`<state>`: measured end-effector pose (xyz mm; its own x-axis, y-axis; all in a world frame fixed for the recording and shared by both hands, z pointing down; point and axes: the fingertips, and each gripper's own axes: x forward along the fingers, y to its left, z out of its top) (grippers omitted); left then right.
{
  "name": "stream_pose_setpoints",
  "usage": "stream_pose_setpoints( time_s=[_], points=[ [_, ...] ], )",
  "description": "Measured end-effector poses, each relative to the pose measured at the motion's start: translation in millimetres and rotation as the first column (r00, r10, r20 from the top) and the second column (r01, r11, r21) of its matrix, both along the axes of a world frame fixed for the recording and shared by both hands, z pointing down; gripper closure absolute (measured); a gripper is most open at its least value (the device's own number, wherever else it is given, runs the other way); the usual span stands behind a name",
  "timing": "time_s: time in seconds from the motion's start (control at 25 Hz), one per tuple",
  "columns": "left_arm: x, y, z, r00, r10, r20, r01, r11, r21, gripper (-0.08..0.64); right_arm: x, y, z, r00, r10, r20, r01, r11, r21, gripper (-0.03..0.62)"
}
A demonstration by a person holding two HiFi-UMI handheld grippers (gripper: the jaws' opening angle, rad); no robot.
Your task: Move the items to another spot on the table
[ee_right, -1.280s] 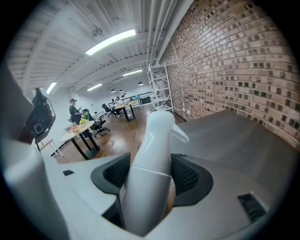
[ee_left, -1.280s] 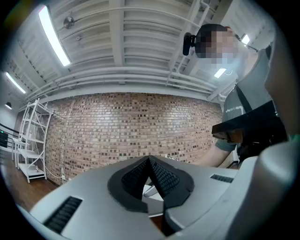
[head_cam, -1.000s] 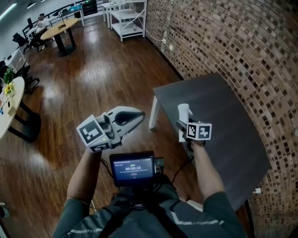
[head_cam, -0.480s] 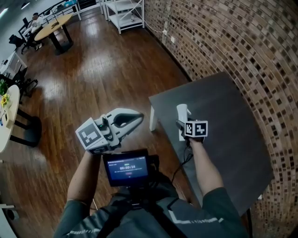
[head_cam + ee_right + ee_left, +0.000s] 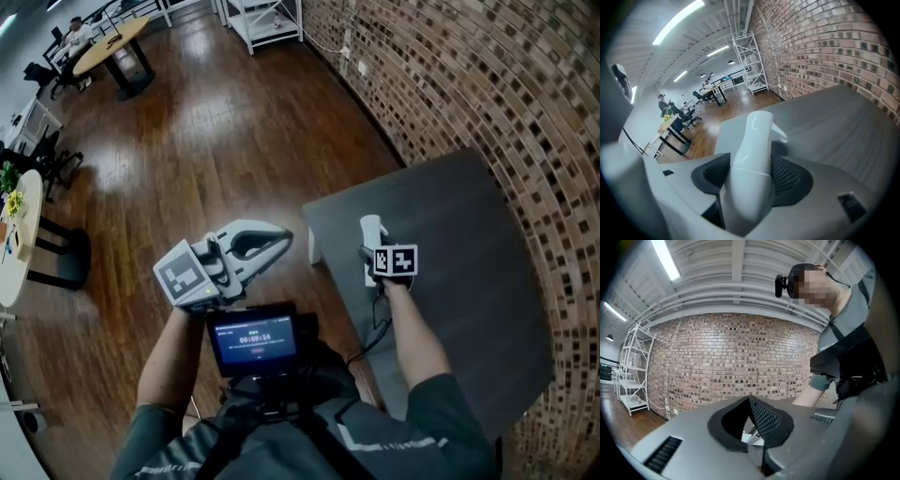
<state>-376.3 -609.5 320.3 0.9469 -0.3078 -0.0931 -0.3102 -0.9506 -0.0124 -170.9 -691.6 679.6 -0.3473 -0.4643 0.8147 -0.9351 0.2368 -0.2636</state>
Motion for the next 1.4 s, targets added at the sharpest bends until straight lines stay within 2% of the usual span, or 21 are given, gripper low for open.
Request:
stream_pose_setpoints(
  time_s=[0.4,0.76,0.96,1.2,1.4],
  points=[
    [-2.0,-26.4,15.6,1.000,0.008,0.010,-0.008,0.999,-0.046,0.568,-1.0,-7.7,31.7,0.999,-0.032,-0.019,0.031,0.997,-0.065,0.311],
    [-4.8,-29.8,19.3,1.000,0.014,-0.002,-0.014,0.998,-0.053,0.568,1.1,-7.9,36.8,0.999,-0.028,-0.029,0.026,0.997,-0.067,0.301],
    [-8.9,-24.5,14.1,1.000,0.019,-0.005,-0.019,0.999,-0.046,0.567,5.5,-10.8,23.3,0.999,-0.006,-0.051,0.005,1.000,-0.014,0.261],
    [-20.5,-10.6,1.9,0.999,0.017,-0.036,-0.018,1.000,-0.023,0.568,20.0,2.1,-3.8,0.995,0.048,-0.084,-0.044,0.998,0.043,0.261],
    [-34.6,15.6,-16.7,0.998,0.039,-0.055,-0.038,0.999,0.013,0.568,11.0,26.0,-55.9,0.994,0.092,-0.054,-0.082,0.984,0.158,0.262]
  ],
)
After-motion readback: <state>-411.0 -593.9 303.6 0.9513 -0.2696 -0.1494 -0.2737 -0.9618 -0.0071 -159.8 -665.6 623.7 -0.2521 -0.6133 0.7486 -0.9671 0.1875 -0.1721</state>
